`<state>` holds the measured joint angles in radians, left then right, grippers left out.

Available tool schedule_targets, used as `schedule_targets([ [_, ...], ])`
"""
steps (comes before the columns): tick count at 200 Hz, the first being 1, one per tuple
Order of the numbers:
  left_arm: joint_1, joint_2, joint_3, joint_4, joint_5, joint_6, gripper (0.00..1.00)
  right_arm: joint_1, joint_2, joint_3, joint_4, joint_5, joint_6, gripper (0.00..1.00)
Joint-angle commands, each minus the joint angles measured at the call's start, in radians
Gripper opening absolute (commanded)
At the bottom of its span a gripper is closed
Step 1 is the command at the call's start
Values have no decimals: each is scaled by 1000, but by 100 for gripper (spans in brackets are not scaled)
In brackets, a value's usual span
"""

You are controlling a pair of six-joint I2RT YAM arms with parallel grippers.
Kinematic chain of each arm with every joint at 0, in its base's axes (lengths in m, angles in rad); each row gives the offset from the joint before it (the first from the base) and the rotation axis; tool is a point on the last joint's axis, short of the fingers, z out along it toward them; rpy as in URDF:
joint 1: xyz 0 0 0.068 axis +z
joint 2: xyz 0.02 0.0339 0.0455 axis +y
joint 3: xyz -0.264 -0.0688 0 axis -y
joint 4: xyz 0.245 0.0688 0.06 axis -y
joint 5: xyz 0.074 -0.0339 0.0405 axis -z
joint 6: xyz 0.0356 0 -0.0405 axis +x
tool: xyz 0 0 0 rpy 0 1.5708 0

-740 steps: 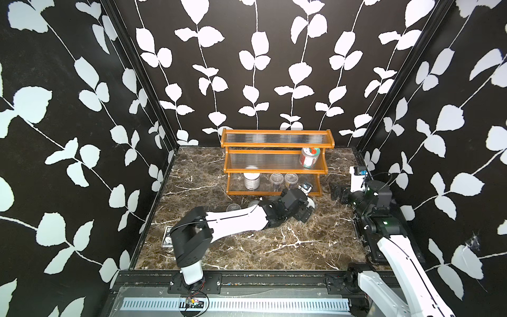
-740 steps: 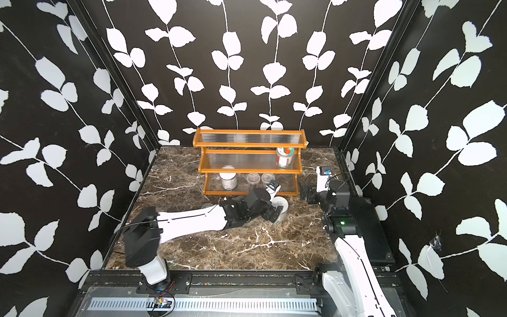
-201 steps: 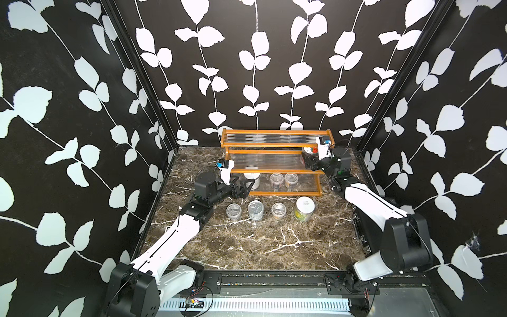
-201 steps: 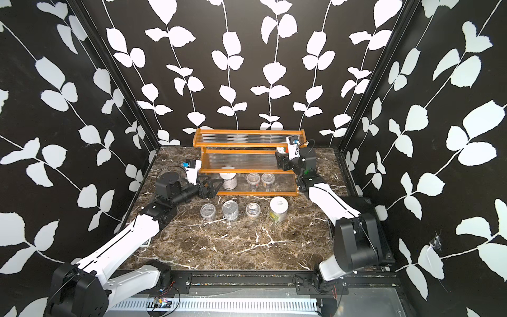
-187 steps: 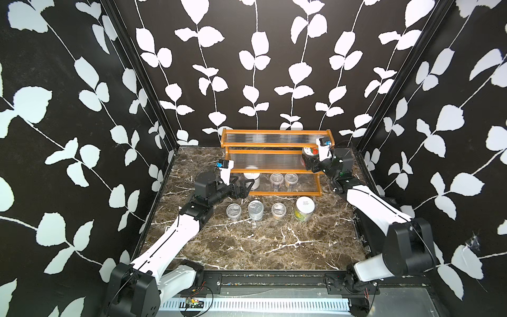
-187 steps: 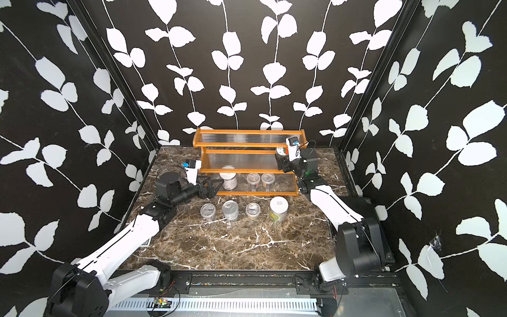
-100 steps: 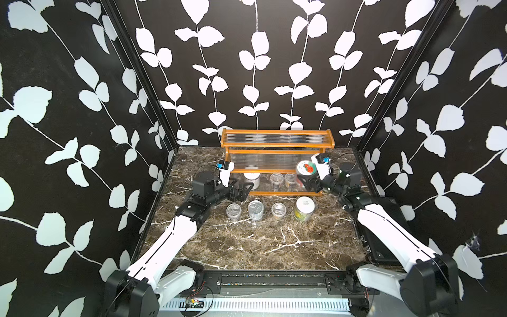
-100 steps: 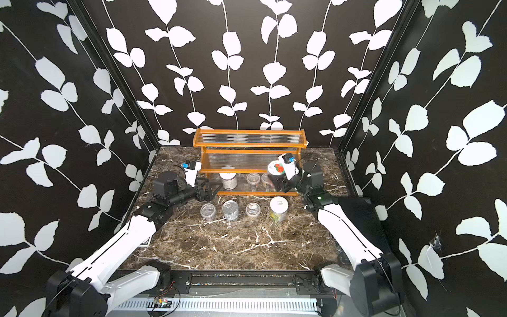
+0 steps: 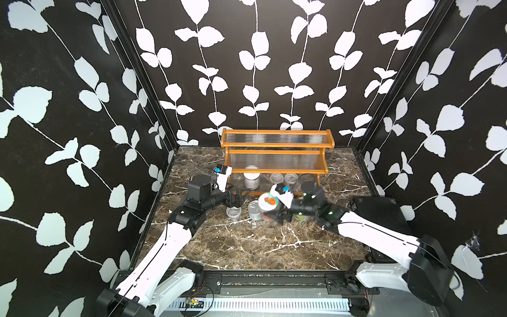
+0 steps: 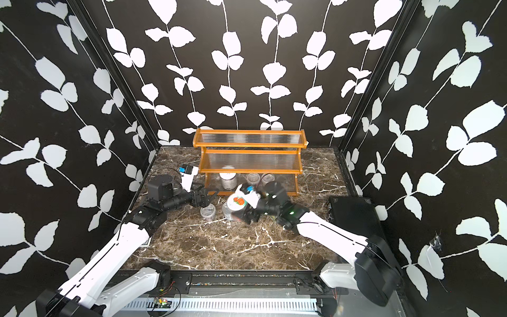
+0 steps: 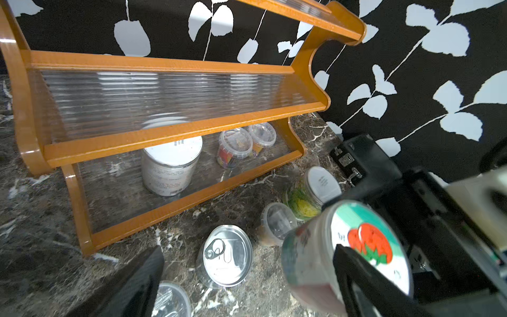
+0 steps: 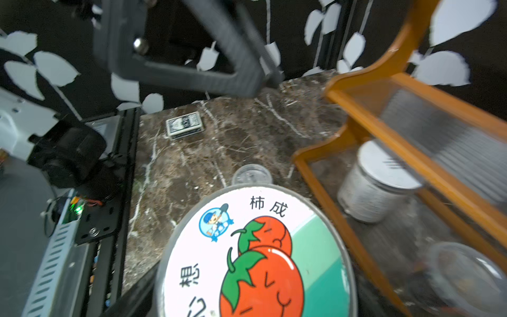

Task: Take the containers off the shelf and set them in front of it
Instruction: Place the container at the center of the board.

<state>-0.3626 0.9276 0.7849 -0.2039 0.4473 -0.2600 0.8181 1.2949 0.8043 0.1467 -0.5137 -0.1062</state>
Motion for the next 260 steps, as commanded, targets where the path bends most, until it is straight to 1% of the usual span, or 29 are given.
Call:
schedule_targets([
  [1, 6, -31, 19, -57, -30, 27, 98, 69, 55, 16, 124, -32, -21, 70],
  [15, 7, -34, 24, -81, -52, 37, 99, 119, 114, 38, 151, -43, -35, 70],
  [45, 7, -54, 25, -117, -147, 50, 98, 212, 245, 92, 199, -51, -72, 70],
  [73, 7, -68, 25, -148, -223, 68, 98, 247, 368, 135, 251, -62, -77, 70],
  [117, 7, -84, 30, -182, -300, 85, 98, 255, 499, 201, 314, -45, -70, 71],
  [169, 7, -84, 19, -186, -306, 97, 98, 262, 593, 233, 352, -23, -69, 74],
  [196, 7, -82, 24, -190, -303, 108, 98, 263, 619, 241, 358, -32, -59, 75],
  [218, 8, -80, 23, -191, -301, 116, 98, 266, 618, 216, 355, -36, -62, 81],
  [242, 8, -74, 17, -177, -298, 116, 98, 268, 608, 194, 352, -34, -65, 86],
  [260, 9, -68, 15, -171, -295, 116, 98, 268, 589, 182, 349, -25, -67, 94],
])
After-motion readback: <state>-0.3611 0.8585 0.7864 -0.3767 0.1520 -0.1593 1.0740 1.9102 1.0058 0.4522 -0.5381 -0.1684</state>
